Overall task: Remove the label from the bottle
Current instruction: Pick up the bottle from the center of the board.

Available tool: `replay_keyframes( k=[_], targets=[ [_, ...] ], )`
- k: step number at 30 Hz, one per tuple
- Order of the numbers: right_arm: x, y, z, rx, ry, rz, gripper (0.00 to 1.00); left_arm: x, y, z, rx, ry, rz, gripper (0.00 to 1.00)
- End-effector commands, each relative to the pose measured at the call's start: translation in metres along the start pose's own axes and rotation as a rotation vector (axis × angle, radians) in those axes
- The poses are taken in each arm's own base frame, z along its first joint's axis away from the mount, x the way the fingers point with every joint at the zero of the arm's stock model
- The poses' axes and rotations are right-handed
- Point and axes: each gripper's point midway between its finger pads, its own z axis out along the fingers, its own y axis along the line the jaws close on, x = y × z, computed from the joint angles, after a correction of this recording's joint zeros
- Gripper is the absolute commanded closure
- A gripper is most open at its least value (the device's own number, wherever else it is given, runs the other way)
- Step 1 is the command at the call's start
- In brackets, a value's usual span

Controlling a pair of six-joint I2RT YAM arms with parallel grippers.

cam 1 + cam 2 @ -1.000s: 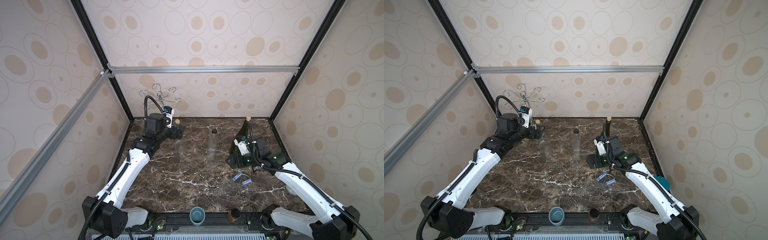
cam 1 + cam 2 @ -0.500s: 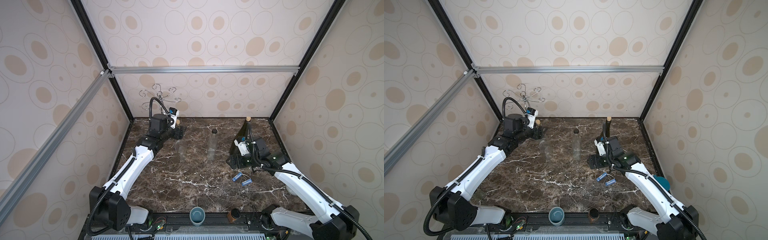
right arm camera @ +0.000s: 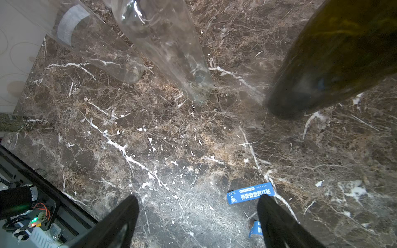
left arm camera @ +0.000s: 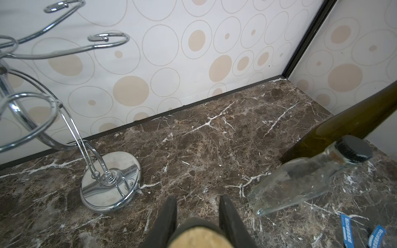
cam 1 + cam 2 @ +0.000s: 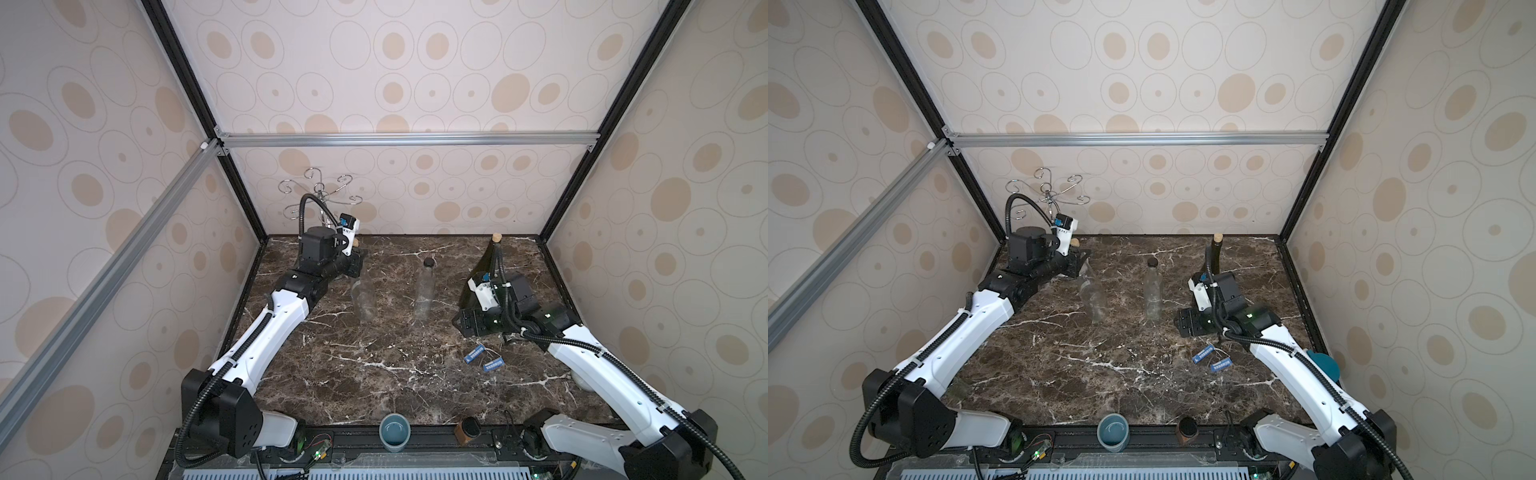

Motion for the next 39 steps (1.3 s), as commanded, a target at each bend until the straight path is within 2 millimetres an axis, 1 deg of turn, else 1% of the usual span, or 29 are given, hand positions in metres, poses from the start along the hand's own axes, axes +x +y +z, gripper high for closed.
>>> replay_keyframes(
  k=[1,7,10,14,19,23,26,32,39],
  targets=[
    [0.002,0.001,0.000,-0.004,-0.001,-0.006,0.11,-0.017,0.002,-0.006,-0.005,-0.053,0.006,0.80],
    [-0.001,0.004,-0.006,-0.013,-0.015,-0.006,0.10,-0.025,0.007,-0.015,-0.043,-0.078,-0.020,0.86],
    [-0.003,0.005,-0.008,-0.017,-0.021,-0.008,0.11,-0.033,0.012,-0.024,-0.087,-0.096,-0.052,0.89],
    [-0.006,0.008,-0.009,-0.030,-0.028,-0.008,0.11,-0.038,0.028,-0.042,-0.227,-0.092,-0.123,0.95],
    [-0.010,0.011,-0.009,-0.044,-0.034,-0.007,0.11,-0.043,0.025,-0.059,-0.278,-0.111,-0.188,0.96],
    [-0.011,0.014,-0.009,-0.057,-0.034,-0.005,0.12,-0.048,0.014,-0.070,-0.286,-0.130,-0.220,0.96],
    [-0.012,0.015,-0.009,-0.065,-0.038,-0.001,0.12,-0.051,-0.001,-0.073,-0.259,-0.152,-0.229,0.97],
    [-0.012,0.019,-0.006,-0.075,-0.041,0.001,0.13,-0.046,-0.038,-0.065,-0.233,-0.147,-0.197,0.98],
    [-0.010,0.022,-0.005,-0.077,-0.039,-0.002,0.13,-0.046,-0.066,-0.062,-0.181,-0.181,-0.193,0.98]
  ],
)
